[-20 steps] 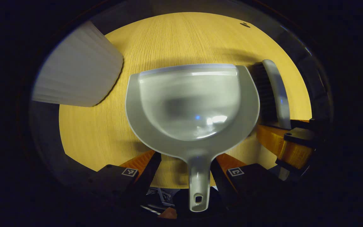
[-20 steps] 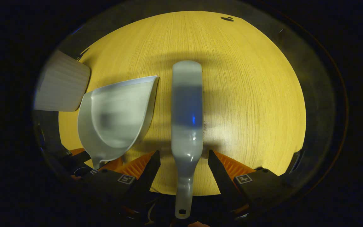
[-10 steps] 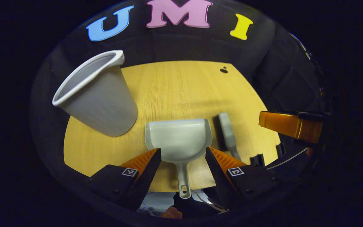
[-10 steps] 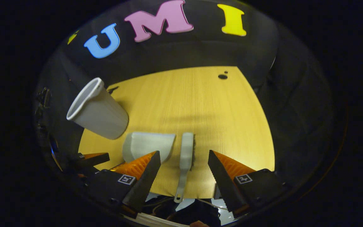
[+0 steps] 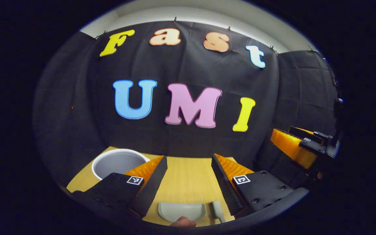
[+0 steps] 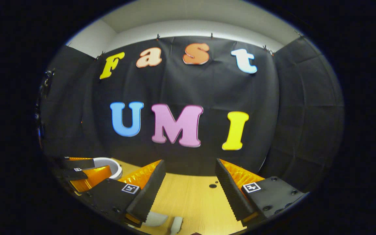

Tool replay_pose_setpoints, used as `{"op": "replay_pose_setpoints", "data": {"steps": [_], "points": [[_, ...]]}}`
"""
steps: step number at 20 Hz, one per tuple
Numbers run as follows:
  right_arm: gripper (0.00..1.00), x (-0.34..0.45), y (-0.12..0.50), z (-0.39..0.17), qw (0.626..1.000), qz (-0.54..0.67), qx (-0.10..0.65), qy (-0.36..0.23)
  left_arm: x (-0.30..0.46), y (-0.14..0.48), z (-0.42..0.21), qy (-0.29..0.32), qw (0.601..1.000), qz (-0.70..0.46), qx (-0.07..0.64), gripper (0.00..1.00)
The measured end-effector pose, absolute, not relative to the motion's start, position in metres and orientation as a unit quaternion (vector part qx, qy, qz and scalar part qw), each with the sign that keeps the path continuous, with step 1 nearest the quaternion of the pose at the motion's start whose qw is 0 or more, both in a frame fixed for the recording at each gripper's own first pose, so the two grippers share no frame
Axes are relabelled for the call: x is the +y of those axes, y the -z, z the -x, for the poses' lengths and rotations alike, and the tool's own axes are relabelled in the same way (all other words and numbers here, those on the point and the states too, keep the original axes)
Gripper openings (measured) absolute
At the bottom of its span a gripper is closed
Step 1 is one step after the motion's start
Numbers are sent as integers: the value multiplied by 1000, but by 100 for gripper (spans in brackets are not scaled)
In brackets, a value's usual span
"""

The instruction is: Pick up the small broom and dustpan from the desktop, sweep the trash into the dustpan with the broom, and then empty the trash into the garbage bin.

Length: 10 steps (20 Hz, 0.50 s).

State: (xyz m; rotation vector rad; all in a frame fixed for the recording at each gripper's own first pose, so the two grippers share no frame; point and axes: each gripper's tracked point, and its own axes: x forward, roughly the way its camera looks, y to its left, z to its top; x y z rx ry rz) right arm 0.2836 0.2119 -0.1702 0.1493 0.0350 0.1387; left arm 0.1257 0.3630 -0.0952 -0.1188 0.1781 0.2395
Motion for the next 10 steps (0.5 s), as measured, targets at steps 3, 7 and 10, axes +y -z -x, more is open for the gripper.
{"op": "replay_pose_setpoints", "data": {"steps": [3,7,10], "points": [[98,210,139,-284,994,-78,-16,-70,370,59,-105,-173,985,0,4,80],[98,217,155,-289,993,-73,19,-89,365,43,-86,-144,989,3,-18,80],[93,219,153,-293,994,-64,28,-90,363,39,-86,-140,990,-10,-27,80]]}}
